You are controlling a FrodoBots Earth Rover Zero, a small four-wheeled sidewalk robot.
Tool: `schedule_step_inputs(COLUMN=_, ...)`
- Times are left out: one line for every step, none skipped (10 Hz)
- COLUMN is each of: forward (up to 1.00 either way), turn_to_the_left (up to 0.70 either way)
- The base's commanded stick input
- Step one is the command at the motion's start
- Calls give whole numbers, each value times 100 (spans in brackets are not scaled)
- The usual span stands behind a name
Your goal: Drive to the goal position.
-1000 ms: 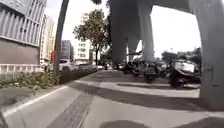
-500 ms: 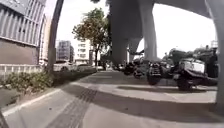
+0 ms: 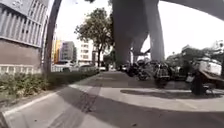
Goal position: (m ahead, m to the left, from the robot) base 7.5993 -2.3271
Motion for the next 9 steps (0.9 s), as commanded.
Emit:
schedule_step_inputs(forward=70, turn_to_the_left=0)
schedule_step_inputs(forward=70, turn_to_the_left=0)
schedule_step_inputs(forward=70, turn_to_the_left=0)
schedule_step_inputs(forward=70, turn_to_the_left=0)
schedule_step_inputs(forward=70, turn_to_the_left=0)
schedule_step_inputs(forward=70, turn_to_the_left=0)
schedule_step_inputs(forward=70, turn_to_the_left=0)
schedule_step_inputs(forward=70, turn_to_the_left=0)
schedule_step_inputs(forward=70, turn_to_the_left=0)
